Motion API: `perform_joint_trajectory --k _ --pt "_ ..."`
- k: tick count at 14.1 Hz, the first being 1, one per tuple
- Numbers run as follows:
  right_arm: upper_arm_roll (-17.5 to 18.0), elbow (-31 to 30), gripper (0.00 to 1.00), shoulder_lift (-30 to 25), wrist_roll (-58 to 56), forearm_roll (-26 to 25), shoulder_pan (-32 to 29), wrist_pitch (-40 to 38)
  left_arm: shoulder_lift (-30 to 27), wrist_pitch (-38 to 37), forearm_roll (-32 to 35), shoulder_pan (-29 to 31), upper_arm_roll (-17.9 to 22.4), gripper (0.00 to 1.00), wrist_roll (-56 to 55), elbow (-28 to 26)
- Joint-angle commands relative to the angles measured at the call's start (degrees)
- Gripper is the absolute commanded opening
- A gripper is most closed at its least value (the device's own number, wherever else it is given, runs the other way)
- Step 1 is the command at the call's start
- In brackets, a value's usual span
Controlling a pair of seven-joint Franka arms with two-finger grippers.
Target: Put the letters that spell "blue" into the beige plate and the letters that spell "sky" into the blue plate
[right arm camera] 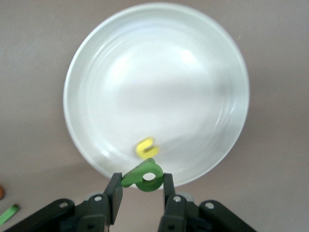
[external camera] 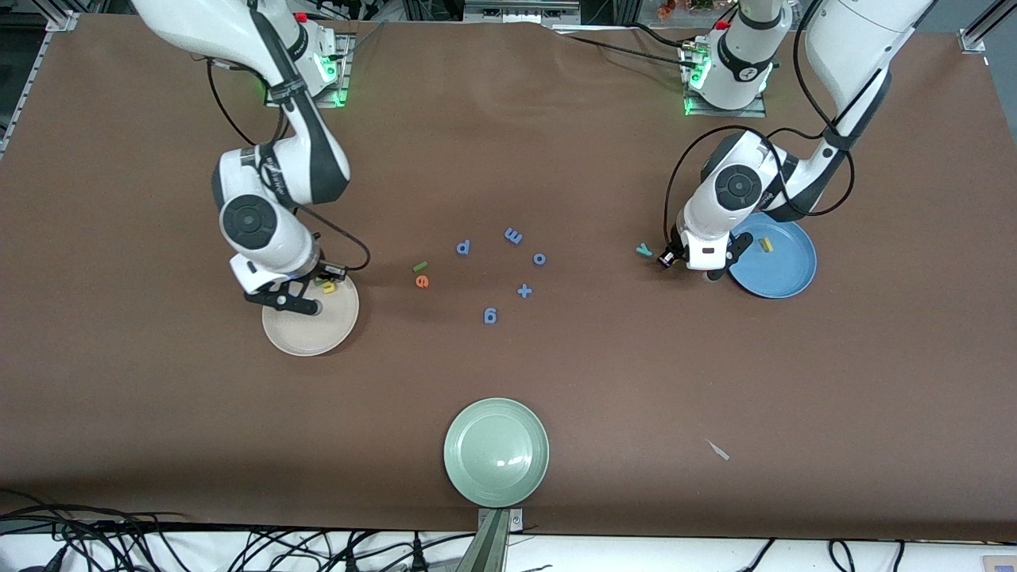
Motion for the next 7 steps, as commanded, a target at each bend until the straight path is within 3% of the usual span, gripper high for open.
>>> perform_joint_trajectory --k 1,3,5,7 --pt "0.47 2.84 0.71 1.72 -2.78 0.29 -1.57 -0.49 1.15 0.02 2.16 0.33 0.4 0.46 -0.44 1.31" --pt "0.55 3.28 0.81 1.72 -2.16 0.38 -1.4 -1.1 1.06 0.02 2.16 0.77 0.48 0.46 -0.26 1.31" --pt "0.9 3.72 0.81 1.72 -0.76 0.47 -0.78 -1.28 1.06 -0.07 2.25 0.94 0.57 0.46 -0.26 1.92" --pt "3.52 4.33 0.81 1.63 3.62 0.99 -0.34 -1.36 1.15 -0.07 2.25 0.86 0.57 0.46 -0.26 1.93"
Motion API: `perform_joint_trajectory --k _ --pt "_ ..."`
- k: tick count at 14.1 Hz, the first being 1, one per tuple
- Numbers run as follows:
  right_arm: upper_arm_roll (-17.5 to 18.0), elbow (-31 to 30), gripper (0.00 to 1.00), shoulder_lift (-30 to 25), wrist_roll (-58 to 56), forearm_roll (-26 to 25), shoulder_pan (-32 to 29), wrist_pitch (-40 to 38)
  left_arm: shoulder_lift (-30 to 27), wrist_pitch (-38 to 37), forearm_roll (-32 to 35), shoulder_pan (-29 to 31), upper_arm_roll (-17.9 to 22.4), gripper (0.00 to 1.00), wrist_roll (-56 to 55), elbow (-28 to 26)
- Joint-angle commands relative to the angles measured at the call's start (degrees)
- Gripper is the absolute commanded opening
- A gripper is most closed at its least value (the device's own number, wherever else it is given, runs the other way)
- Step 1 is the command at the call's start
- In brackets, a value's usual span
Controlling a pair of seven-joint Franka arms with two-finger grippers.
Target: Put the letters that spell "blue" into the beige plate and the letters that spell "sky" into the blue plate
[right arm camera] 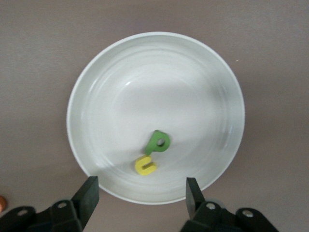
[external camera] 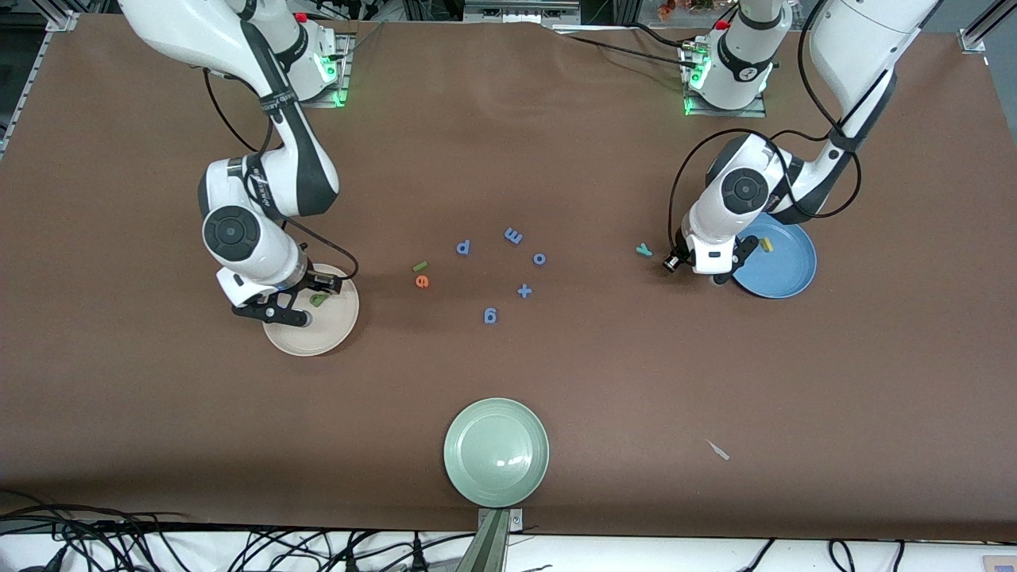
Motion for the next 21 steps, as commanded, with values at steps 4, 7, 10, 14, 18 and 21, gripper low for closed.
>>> perform_joint_trajectory --k 4,7,10,14,18,21 --pt "8.4 4.0 0.82 1.23 16.07 0.74 0.62 -1.14 1.09 -0.42 2.2 -0.09 -0.25 0.41 -0.87 1.07" --pt "12.36 4.53 0.82 3.16 23.9 0.65 0.62 -0.17 1.62 -0.42 2.11 -0.35 -0.17 0.33 -1.22 1.07" --pt "13.51 4.45 0.82 5.97 27.16 0.74 2.1 4.04 1.1 -0.42 2.11 0.17 -0.43 0.18 -2.11 1.6" --pt "13.51 4.45 0.82 8.62 29.11 0.57 3.7 7.91 1.53 -13.39 1.24 -0.26 -0.61 0.18 -1.84 10.28" --pt "13.43 4.27 0.8 9.5 28.32 0.21 3.61 9.23 0.92 -17.73 0.27 2.44 -0.78 0.18 3.93 12.67" --pt "13.34 4.36 0.74 10.29 28.05 -0.31 3.34 10.72 0.04 -20.89 0.36 7.98 -0.78 0.18 13.86 12.41"
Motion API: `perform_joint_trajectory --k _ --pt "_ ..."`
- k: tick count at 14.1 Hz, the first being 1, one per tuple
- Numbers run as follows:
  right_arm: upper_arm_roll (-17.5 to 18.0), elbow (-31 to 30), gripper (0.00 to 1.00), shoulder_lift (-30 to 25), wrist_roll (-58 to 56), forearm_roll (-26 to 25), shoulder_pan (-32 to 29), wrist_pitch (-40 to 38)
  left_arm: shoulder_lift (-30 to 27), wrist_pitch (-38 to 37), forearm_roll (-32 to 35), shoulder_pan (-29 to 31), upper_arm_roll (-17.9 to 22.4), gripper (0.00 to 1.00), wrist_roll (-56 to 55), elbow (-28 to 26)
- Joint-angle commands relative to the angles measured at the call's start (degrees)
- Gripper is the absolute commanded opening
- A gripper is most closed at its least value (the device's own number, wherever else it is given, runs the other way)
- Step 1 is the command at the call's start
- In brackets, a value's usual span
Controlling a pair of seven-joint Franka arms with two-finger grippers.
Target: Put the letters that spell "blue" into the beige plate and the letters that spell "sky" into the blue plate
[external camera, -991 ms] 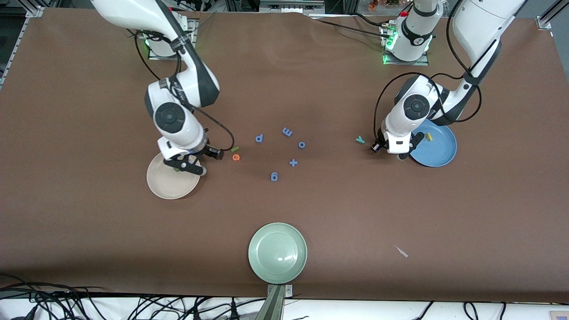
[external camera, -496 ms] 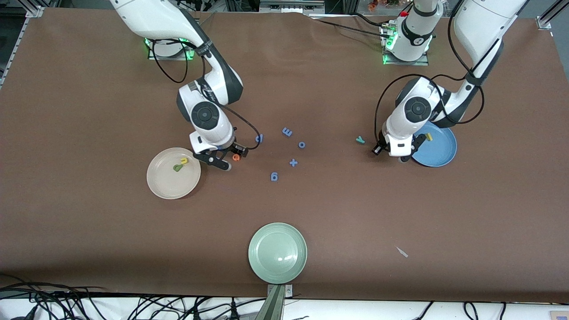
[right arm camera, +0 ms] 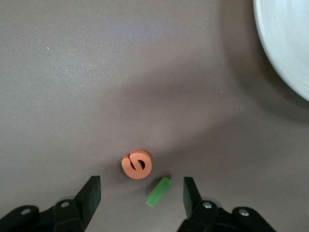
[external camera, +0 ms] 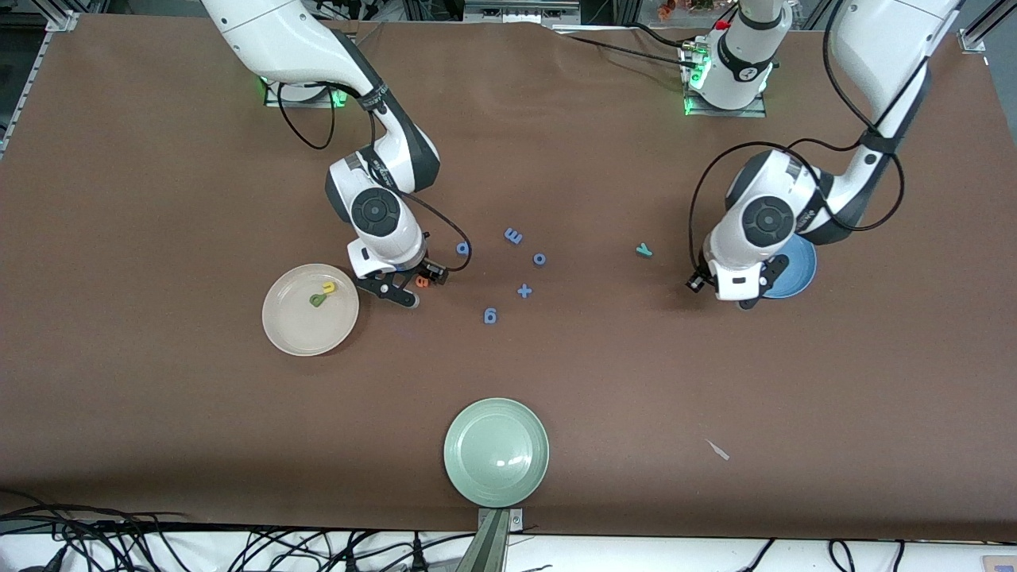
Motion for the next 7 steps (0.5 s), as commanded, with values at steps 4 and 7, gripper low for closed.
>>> perform_joint_trajectory --k 4,7 --pt "0.14 1.31 0.66 3.26 -0.49 -0.58 -0.03 3.84 -0.98 -3.47 0.43 10.96 -0.72 0.18 17.47 -0.57" --pt "0.14 1.22 0.62 3.26 -0.49 -0.66 -0.03 3.93 -1.06 -1.89 1.49 12.71 -0.72 0.18 18.72 -4.6"
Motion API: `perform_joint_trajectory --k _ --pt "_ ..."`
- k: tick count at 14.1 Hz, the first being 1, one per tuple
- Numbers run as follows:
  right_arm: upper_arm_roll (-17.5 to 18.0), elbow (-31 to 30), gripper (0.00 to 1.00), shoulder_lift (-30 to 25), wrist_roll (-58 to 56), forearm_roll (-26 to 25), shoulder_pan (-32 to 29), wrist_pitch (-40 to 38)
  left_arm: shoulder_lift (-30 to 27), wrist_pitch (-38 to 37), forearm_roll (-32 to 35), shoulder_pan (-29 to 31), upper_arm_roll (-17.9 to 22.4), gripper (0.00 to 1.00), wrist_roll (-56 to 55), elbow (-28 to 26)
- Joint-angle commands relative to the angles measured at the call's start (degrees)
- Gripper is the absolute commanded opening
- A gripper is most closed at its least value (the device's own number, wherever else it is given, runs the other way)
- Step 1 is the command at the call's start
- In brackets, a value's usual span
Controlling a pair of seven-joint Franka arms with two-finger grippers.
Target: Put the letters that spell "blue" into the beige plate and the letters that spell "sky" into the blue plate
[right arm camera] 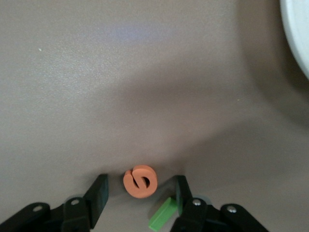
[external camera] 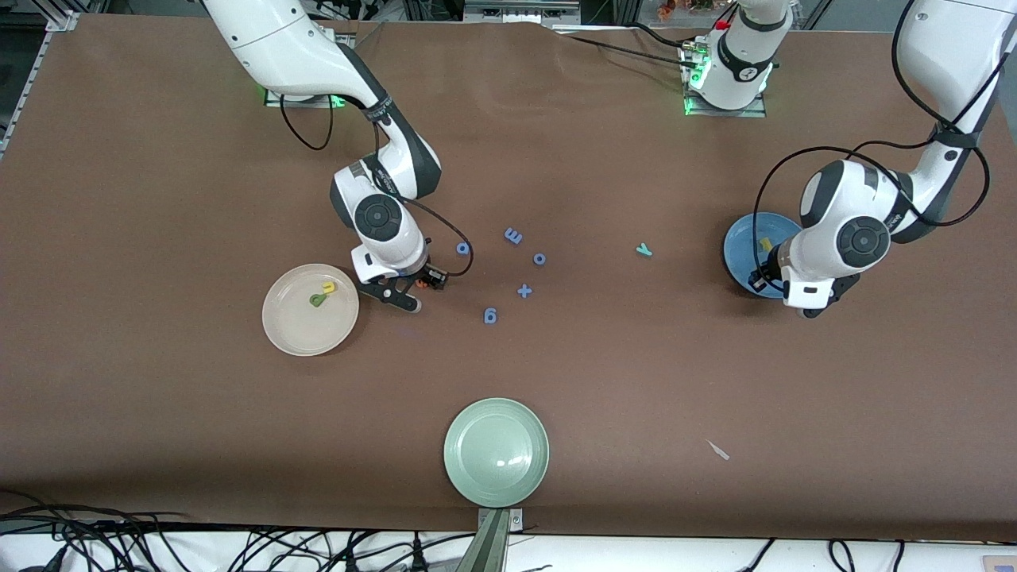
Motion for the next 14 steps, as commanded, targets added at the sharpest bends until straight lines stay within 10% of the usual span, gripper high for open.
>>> perform_joint_trajectory --k 1,5,8,14 --pt "0.17 1.07 0.59 0.74 -0.27 -0.59 -0.07 0.15 -1.33 0.81 1.49 2.4 -1.0 0.18 1.23 -3.77" --pt "0.17 0.98 0.37 0.74 -0.36 -0.59 0.02 0.06 -1.42 0.99 1.49 2.58 -1.35 0.25 1.4 -5.19" --pt "0.17 0.81 0.17 0.31 -2.38 -0.59 -0.16 -0.38 -1.86 0.46 1.23 2.5 -1.44 0.59 1.4 -4.66" --pt "-3.51 5.98 0.16 -3.38 -13.78 -0.24 -2.35 -15.2 -5.54 -1.39 -7.72 2.76 -7.15 0.59 -1.58 -3.69"
